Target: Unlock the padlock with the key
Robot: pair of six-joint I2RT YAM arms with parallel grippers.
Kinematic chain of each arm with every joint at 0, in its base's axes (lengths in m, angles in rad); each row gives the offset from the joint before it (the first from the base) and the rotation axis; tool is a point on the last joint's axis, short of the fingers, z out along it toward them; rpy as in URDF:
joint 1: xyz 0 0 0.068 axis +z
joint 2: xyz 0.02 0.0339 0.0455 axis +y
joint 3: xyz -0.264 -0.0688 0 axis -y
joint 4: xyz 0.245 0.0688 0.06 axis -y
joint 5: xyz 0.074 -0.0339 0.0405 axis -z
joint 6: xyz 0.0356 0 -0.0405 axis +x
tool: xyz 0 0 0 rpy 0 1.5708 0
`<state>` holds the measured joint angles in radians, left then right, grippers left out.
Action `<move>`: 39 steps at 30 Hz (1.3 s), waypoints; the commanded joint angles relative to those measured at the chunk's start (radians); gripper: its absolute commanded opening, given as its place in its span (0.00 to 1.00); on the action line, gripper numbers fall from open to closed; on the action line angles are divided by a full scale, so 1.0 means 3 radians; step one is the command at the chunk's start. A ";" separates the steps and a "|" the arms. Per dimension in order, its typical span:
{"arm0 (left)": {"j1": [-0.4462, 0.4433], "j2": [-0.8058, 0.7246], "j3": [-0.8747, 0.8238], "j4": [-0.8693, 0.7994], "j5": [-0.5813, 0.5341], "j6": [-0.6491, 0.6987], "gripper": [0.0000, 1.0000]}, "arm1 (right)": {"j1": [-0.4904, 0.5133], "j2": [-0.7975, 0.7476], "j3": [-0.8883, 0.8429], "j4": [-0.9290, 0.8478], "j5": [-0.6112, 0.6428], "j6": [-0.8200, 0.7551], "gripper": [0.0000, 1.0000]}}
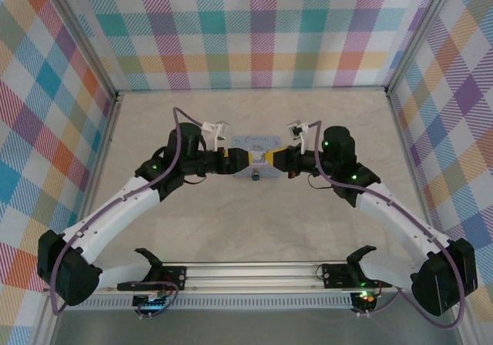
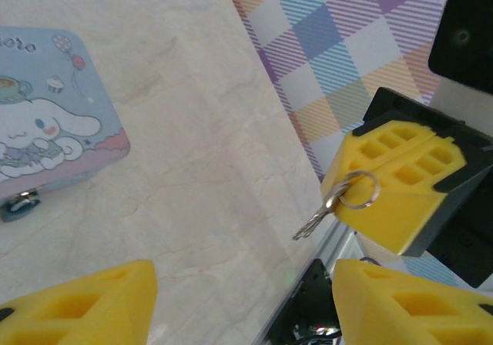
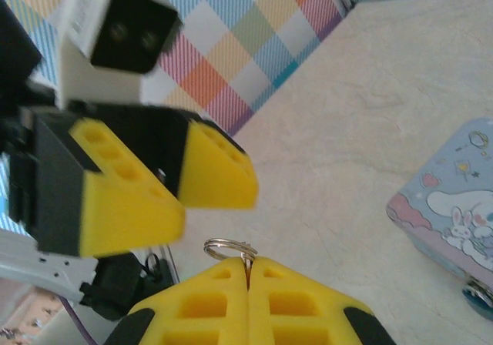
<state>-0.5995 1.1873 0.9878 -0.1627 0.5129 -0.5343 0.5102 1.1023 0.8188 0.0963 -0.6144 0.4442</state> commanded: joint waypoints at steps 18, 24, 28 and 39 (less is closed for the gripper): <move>0.0035 0.0171 -0.0874 0.2039 0.0354 -0.0682 0.57 | 0.0012 0.0089 -0.0919 0.1910 0.0131 0.1097 0.00; 0.0012 0.0256 -0.0882 0.2211 0.0528 -0.0760 0.47 | 0.0014 0.0143 -0.0955 0.2094 0.0090 0.1228 0.00; -0.0001 0.0271 -0.0869 0.2197 0.0530 -0.0745 0.40 | 0.0017 0.0161 -0.0965 0.2151 0.0069 0.1264 0.00; -0.0042 0.0322 -0.0826 0.2249 0.0596 -0.0750 0.33 | 0.0016 0.0200 -0.0953 0.2256 0.0021 0.1316 0.00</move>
<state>-0.6022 1.2789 0.7277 0.4572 0.6659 -0.7635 0.5102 1.1515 0.5358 0.7139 -0.5873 0.8276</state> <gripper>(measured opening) 0.342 0.063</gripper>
